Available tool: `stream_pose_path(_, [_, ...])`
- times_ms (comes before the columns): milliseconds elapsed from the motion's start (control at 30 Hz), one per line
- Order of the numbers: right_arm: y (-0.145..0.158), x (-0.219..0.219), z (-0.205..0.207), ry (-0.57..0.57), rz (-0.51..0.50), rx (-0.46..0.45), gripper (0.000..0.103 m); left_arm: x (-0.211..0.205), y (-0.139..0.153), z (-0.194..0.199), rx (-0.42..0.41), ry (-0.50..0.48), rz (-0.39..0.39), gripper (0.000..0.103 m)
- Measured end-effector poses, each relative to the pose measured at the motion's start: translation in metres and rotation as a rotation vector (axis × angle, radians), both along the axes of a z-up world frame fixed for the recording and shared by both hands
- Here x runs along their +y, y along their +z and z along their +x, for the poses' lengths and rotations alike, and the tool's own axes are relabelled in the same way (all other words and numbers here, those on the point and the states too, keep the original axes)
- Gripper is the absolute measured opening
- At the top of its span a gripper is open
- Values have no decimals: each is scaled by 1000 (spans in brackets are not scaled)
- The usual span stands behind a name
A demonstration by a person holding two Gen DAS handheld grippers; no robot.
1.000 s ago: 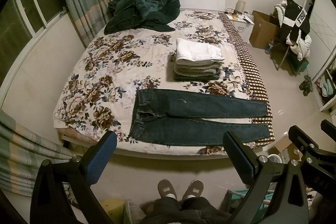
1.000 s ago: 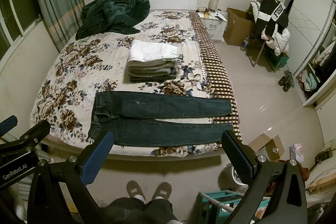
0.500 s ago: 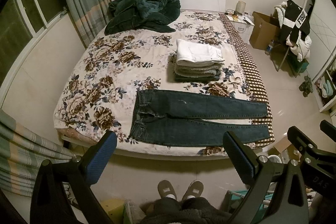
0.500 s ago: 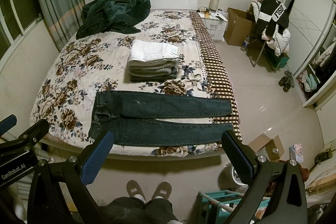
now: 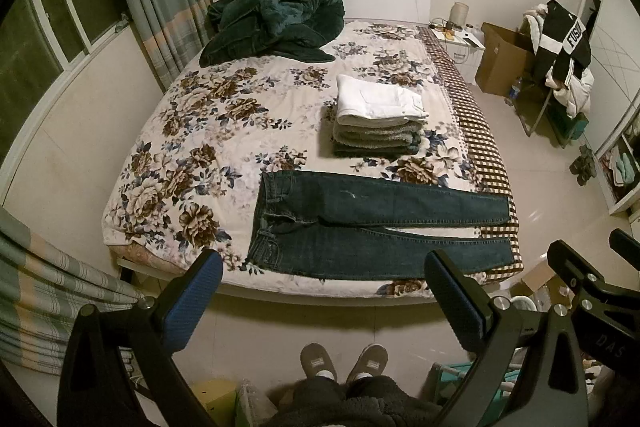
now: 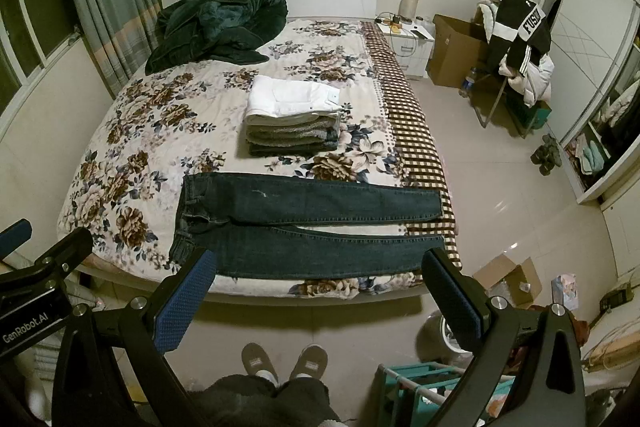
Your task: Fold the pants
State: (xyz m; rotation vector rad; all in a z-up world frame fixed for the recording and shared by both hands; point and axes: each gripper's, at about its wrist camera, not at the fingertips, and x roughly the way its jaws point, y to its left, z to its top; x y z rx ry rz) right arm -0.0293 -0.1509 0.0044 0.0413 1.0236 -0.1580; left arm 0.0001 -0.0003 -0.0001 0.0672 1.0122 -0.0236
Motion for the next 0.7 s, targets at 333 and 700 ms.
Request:
stream_pose_path(333, [0,5,1,1,1,1,103,0,0,0,0,-1,-1,103])
stream_pose_path(700, [0,3,1,1,3,-1,103,8,5,2,-5,0,-1,103])
